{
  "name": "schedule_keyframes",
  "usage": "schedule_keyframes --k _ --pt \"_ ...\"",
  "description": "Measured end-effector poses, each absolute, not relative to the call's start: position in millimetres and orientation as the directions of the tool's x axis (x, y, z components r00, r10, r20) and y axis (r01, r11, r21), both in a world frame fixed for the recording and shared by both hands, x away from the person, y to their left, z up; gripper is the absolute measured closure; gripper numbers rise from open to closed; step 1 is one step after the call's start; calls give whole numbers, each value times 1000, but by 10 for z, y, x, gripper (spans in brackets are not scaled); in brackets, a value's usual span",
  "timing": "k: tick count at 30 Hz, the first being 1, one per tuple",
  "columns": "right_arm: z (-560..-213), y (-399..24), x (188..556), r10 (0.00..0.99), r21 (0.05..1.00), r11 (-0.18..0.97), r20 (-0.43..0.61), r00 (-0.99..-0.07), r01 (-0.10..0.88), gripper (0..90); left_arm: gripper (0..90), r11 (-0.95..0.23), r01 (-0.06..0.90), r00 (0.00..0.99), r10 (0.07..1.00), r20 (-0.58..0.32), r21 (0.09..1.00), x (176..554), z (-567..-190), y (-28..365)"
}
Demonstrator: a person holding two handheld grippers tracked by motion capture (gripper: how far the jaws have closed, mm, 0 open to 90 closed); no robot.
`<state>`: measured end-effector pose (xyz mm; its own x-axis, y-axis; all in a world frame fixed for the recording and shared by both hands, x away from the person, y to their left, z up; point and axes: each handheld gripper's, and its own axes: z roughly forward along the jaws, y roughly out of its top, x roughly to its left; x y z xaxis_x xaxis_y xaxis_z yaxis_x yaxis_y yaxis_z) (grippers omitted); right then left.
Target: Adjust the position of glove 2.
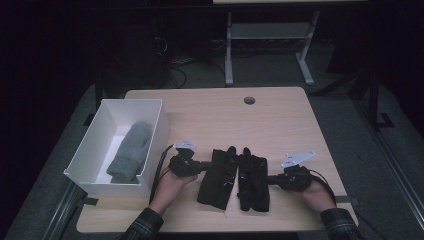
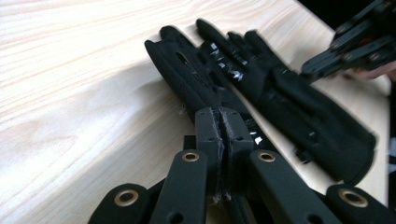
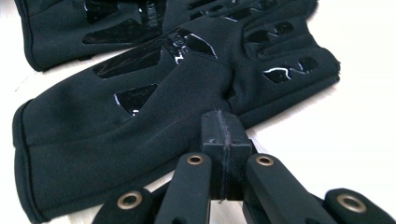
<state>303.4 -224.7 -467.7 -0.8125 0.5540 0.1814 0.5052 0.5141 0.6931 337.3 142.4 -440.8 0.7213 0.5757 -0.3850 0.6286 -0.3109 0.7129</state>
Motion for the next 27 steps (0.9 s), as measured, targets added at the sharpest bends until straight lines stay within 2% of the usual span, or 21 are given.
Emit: schedule_keyframes --k 12,27 --pt "-4675 -2066 3047 526 697 534 169 -833 479 900 875 -239 631 725 520 -452 738 3410 -4240 1452" --pt "-4664 -1925 3063 514 709 530 168 -841 465 900 875 -227 652 725 464 -509 723 3395 -4187 1374"
